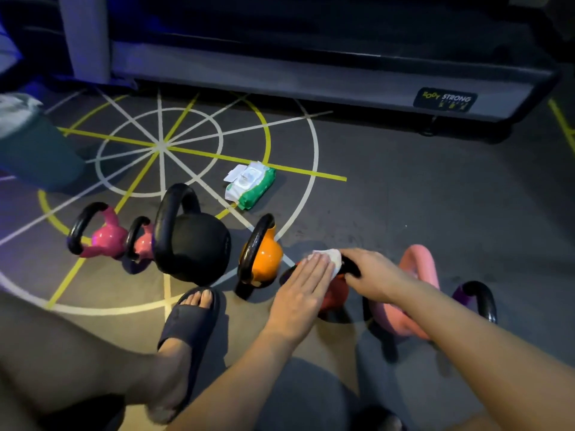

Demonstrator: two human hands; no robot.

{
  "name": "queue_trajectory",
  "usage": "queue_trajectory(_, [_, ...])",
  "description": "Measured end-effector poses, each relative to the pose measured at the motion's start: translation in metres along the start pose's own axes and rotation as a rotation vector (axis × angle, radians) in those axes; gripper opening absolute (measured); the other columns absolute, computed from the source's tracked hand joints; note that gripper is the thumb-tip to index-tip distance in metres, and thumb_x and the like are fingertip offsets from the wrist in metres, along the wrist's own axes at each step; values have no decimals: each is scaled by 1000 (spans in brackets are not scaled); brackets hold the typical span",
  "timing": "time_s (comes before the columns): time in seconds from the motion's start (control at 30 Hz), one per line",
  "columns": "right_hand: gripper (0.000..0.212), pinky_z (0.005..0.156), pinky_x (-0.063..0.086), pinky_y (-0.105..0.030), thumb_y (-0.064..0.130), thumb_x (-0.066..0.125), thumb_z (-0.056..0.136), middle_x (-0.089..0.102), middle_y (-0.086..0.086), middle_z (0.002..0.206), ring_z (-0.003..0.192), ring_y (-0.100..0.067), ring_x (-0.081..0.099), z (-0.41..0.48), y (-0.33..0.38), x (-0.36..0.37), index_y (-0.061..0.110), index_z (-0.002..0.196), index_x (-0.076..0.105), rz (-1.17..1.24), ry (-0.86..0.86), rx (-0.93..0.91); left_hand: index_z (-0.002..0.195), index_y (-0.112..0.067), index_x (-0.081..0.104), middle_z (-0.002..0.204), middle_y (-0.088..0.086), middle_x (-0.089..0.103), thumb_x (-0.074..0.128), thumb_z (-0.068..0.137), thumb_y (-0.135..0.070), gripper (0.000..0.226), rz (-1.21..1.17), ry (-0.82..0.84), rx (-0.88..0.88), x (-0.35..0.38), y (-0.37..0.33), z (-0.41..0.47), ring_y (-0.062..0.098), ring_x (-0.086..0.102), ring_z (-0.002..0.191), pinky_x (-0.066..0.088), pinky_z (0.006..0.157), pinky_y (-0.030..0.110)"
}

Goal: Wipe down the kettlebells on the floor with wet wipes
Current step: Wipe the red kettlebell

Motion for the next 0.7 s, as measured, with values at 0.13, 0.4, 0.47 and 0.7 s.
queue_trajectory(0.13, [55,106,35,-26,15,56,87,57,-7,140,129,-25,52,3,0,3,16,142,50,-10,-27,36,146,-6,51,157,6,42,45,85,7,63,-88,-61,-152,-17,24,-40,18,38,147,36,118,36])
queue_trajectory(0.4, [46,97,47,-36,21,58,83,61,-5,125,119,-27,58,8,8,7,21,129,58,-59,1,65,138,-2,59,146,16,55,40,85,-1,57,-141,63,-194,-8,-21,1,28,49,139,39,116,43])
queue_trajectory(0.47, [45,96,48,-41,22,59,84,61,-4,124,117,-27,58,5,6,6,22,129,57,-45,-9,53,138,-3,59,145,15,56,37,84,-4,59,-119,71,-238,-10,-20,12,27,50,138,39,116,41])
queue_trajectory(0.7, [43,100,44,-37,27,66,90,60,0,127,118,-24,57,0,0,8,22,131,56,-13,-55,35,161,-16,18,160,9,38,45,85,11,84,-238,67,-616,-3,26,-48,24,45,143,42,111,29])
Point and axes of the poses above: each hand's wrist, its own z-axis towards the middle knuckle, its own x-axis out of the palm, y = z × x, the point moved 3 cm from there along z, towards the middle knuckle
